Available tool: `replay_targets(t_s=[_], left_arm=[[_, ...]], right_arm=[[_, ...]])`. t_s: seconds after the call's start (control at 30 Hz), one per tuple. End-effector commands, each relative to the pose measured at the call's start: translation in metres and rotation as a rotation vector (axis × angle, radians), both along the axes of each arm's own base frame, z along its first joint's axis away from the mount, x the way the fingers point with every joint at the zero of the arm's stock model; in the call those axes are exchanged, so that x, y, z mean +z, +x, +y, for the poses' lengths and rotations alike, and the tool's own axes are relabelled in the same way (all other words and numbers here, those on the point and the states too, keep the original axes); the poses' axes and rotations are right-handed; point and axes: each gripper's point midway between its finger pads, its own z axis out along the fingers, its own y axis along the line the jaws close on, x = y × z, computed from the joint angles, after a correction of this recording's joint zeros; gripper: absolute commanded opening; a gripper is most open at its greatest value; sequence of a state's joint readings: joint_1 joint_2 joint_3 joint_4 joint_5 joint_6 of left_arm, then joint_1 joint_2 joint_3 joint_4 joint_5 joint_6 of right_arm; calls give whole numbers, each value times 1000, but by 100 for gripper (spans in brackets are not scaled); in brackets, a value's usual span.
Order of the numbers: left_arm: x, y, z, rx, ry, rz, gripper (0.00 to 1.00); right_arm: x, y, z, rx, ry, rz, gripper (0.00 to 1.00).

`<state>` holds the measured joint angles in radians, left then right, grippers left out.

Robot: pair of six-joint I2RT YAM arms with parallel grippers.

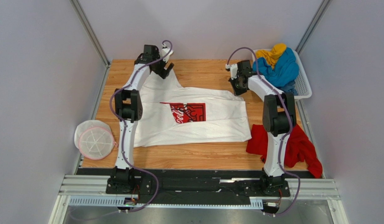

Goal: Fold and stack the t-shirts

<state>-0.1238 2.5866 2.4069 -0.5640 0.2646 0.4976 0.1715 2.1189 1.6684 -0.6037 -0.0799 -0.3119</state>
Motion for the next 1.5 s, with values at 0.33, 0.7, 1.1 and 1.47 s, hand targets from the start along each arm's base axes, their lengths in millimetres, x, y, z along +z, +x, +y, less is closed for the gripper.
replay_targets(t_s=[0.33,0.7,1.1,1.47], left_arm=[[21,-2,-87,-227,24,-104,99],[-5,9,-38,-195,276,-106,99],[-30,2,-28,-253,377,-62,84],[-14,-3,-26,-191,359,-67,0]], right_arm=[[21,-16,19,74,-27,-38,0],[14,-23,21,85,-19,-18,0],[9,-28,22,89,-12,-4,0],[2,-33,23,94,-6,13,0]])
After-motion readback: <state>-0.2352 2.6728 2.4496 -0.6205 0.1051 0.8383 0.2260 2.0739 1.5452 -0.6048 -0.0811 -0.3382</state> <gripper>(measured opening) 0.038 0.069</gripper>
